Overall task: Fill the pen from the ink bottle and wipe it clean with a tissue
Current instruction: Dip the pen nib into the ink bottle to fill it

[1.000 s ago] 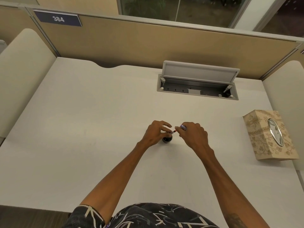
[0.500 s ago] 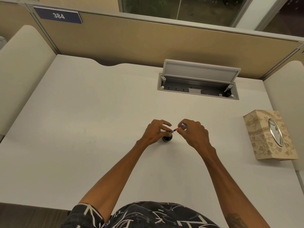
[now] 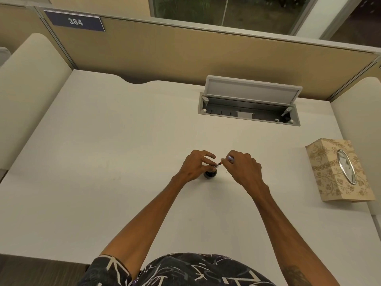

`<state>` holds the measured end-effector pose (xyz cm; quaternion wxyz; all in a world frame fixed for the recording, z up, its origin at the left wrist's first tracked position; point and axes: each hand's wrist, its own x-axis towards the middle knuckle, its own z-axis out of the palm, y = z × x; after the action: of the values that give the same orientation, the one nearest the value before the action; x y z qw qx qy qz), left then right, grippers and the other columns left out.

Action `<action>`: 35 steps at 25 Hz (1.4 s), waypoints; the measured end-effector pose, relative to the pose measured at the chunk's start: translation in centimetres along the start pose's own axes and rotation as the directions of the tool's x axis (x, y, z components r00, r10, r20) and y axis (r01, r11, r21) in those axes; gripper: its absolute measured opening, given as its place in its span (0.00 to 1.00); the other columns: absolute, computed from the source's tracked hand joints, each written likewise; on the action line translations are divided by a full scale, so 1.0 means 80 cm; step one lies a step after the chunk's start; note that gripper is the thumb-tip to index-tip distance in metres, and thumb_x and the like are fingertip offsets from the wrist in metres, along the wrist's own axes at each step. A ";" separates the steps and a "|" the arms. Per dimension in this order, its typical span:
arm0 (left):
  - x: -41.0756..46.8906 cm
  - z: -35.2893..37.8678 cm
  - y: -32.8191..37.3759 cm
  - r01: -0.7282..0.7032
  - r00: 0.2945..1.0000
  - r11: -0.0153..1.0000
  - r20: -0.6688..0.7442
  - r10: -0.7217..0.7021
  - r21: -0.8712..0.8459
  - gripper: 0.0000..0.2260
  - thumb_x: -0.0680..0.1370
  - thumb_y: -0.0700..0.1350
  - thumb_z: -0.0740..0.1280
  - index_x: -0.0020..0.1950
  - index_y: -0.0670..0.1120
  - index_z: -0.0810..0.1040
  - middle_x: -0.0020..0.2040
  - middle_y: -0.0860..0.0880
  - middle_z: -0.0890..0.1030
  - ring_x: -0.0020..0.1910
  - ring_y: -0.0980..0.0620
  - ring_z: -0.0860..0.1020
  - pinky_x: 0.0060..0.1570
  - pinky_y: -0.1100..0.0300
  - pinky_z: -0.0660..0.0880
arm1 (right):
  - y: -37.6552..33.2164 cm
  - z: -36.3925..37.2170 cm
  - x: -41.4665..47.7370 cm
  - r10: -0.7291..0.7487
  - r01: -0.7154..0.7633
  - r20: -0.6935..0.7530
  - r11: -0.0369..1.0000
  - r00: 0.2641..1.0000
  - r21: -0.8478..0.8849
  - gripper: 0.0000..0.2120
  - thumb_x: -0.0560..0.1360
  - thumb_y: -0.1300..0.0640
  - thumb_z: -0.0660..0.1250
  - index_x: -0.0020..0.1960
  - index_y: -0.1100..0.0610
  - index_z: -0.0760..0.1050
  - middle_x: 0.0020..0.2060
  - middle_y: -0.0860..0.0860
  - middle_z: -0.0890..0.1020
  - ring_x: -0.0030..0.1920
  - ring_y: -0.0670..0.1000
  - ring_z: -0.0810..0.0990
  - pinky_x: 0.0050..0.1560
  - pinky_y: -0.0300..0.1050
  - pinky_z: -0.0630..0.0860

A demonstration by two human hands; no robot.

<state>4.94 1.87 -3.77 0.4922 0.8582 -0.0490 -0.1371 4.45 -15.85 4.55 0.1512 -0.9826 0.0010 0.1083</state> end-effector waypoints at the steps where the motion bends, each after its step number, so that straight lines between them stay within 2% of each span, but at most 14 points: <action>1: 0.000 0.000 0.000 0.004 1.000 1.000 -0.002 -0.004 -0.014 0.09 0.72 0.47 0.77 0.50 0.47 0.87 0.54 0.53 0.86 0.54 0.55 0.82 0.54 0.49 0.78 | 0.001 -0.001 -0.001 -0.002 0.002 0.007 1.000 1.000 0.013 0.11 0.75 0.44 0.63 0.45 0.51 0.75 0.40 0.47 0.81 0.40 0.57 0.77 0.40 0.46 0.66; 3: -0.001 0.000 -0.001 0.012 1.000 1.000 -0.001 -0.012 -0.027 0.10 0.72 0.46 0.77 0.52 0.47 0.86 0.52 0.53 0.87 0.54 0.54 0.82 0.54 0.48 0.78 | 0.004 -0.003 0.000 -0.017 0.016 0.026 0.999 1.000 0.037 0.08 0.75 0.44 0.64 0.49 0.47 0.76 0.41 0.45 0.80 0.44 0.56 0.78 0.43 0.46 0.67; 5: 0.000 0.000 0.000 0.005 1.000 1.000 0.002 -0.005 -0.008 0.10 0.72 0.46 0.77 0.52 0.48 0.86 0.52 0.53 0.87 0.55 0.55 0.82 0.54 0.48 0.77 | 0.005 -0.002 0.002 -0.027 0.026 0.022 0.999 0.999 0.020 0.05 0.75 0.48 0.64 0.47 0.47 0.78 0.43 0.47 0.83 0.44 0.56 0.79 0.42 0.45 0.67; 8: 0.000 0.001 0.002 -0.001 1.000 1.000 -0.006 0.001 0.001 0.08 0.72 0.46 0.77 0.50 0.48 0.87 0.55 0.54 0.86 0.55 0.55 0.82 0.54 0.49 0.77 | 0.001 -0.001 0.002 -0.005 0.005 -0.019 1.000 1.000 -0.005 0.11 0.75 0.46 0.63 0.42 0.52 0.78 0.39 0.50 0.83 0.39 0.57 0.78 0.38 0.45 0.66; 10: 0.002 -0.001 0.003 -0.014 1.000 1.000 -0.007 0.014 0.019 0.07 0.73 0.46 0.76 0.49 0.48 0.88 0.56 0.54 0.85 0.55 0.55 0.81 0.54 0.50 0.77 | 0.001 -0.001 0.002 -0.001 0.001 -0.025 1.000 1.000 0.022 0.13 0.76 0.42 0.63 0.43 0.51 0.77 0.38 0.46 0.82 0.38 0.55 0.77 0.39 0.45 0.66; 12: 0.002 -0.001 0.003 -0.024 1.000 0.999 0.000 0.024 0.044 0.06 0.73 0.47 0.76 0.49 0.48 0.88 0.57 0.54 0.85 0.56 0.55 0.80 0.54 0.51 0.77 | 0.004 -0.003 0.003 -0.024 0.024 0.002 0.999 1.000 0.040 0.09 0.76 0.43 0.64 0.47 0.48 0.77 0.40 0.43 0.80 0.41 0.53 0.78 0.42 0.45 0.68; 14: 0.001 -0.001 0.004 -0.012 1.000 0.999 0.001 0.012 0.035 0.08 0.73 0.47 0.76 0.50 0.48 0.87 0.55 0.54 0.86 0.56 0.55 0.81 0.54 0.52 0.77 | 0.005 -0.002 0.004 -0.030 0.030 0.016 0.999 0.999 0.017 0.06 0.75 0.47 0.65 0.46 0.47 0.78 0.42 0.47 0.83 0.42 0.55 0.79 0.41 0.45 0.69; 17: 0.000 0.000 0.004 -0.015 1.000 0.999 -0.009 0.016 0.048 0.07 0.72 0.48 0.77 0.49 0.49 0.88 0.55 0.56 0.85 0.54 0.56 0.81 0.52 0.53 0.77 | 0.003 0.000 0.002 0.012 -0.012 -0.001 1.000 1.000 0.004 0.11 0.75 0.46 0.63 0.42 0.52 0.77 0.38 0.50 0.82 0.39 0.57 0.78 0.37 0.44 0.67; 19: 0.000 0.000 0.005 -0.018 1.000 0.998 -0.007 0.019 0.066 0.07 0.72 0.48 0.76 0.48 0.49 0.88 0.56 0.57 0.85 0.55 0.57 0.80 0.52 0.54 0.76 | 0.004 0.000 0.001 0.032 -0.032 0.017 0.999 0.999 0.021 0.13 0.75 0.44 0.62 0.41 0.52 0.76 0.36 0.48 0.81 0.39 0.57 0.78 0.38 0.45 0.66; 23: 0.003 0.001 0.007 -0.017 1.000 0.994 -0.003 0.017 0.104 0.10 0.72 0.47 0.76 0.52 0.48 0.86 0.54 0.54 0.86 0.56 0.58 0.80 0.52 0.57 0.73 | 0.009 -0.002 0.000 0.013 -0.015 0.042 0.999 0.999 0.050 0.07 0.74 0.47 0.64 0.44 0.48 0.78 0.39 0.46 0.81 0.41 0.55 0.79 0.40 0.46 0.71; 27: 0.003 0.002 0.010 -0.008 1.000 0.994 -0.008 0.009 0.109 0.13 0.73 0.48 0.76 0.55 0.48 0.84 0.51 0.54 0.87 0.58 0.59 0.79 0.53 0.58 0.72 | 0.007 -0.001 0.002 0.040 -0.042 0.041 0.999 0.998 0.029 0.15 0.76 0.46 0.61 0.42 0.56 0.78 0.38 0.51 0.84 0.40 0.57 0.80 0.42 0.48 0.75; 30: 0.002 0.001 0.010 -0.010 1.000 0.994 -0.011 0.011 0.112 0.13 0.73 0.48 0.76 0.56 0.48 0.84 0.51 0.53 0.87 0.57 0.59 0.80 0.55 0.57 0.72 | 0.008 -0.002 0.000 0.047 -0.050 0.056 0.997 0.997 0.059 0.20 0.77 0.40 0.59 0.41 0.55 0.77 0.37 0.50 0.84 0.40 0.56 0.81 0.43 0.49 0.75; 33: 0.003 0.000 0.012 -0.008 1.000 0.994 -0.012 0.009 0.108 0.14 0.73 0.48 0.76 0.57 0.47 0.83 0.49 0.53 0.88 0.58 0.58 0.80 0.57 0.54 0.73 | 0.011 -0.006 0.000 0.008 -0.011 0.046 0.996 0.999 0.084 0.09 0.75 0.43 0.64 0.45 0.48 0.76 0.39 0.44 0.80 0.41 0.53 0.79 0.41 0.45 0.69; 35: 0.004 0.001 0.011 -0.014 1.000 0.993 -0.011 0.015 0.120 0.14 0.73 0.47 0.76 0.57 0.47 0.84 0.50 0.53 0.88 0.60 0.56 0.79 0.58 0.52 0.73 | 0.011 -0.006 0.001 -0.005 0.003 0.037 0.999 0.999 0.051 0.05 0.75 0.48 0.65 0.45 0.48 0.77 0.40 0.46 0.81 0.41 0.54 0.78 0.40 0.45 0.69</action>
<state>5.27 1.29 -3.10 0.4409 0.8867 -0.0606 -0.1251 4.63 -16.81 4.70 0.1763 -0.9762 -0.0012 0.1262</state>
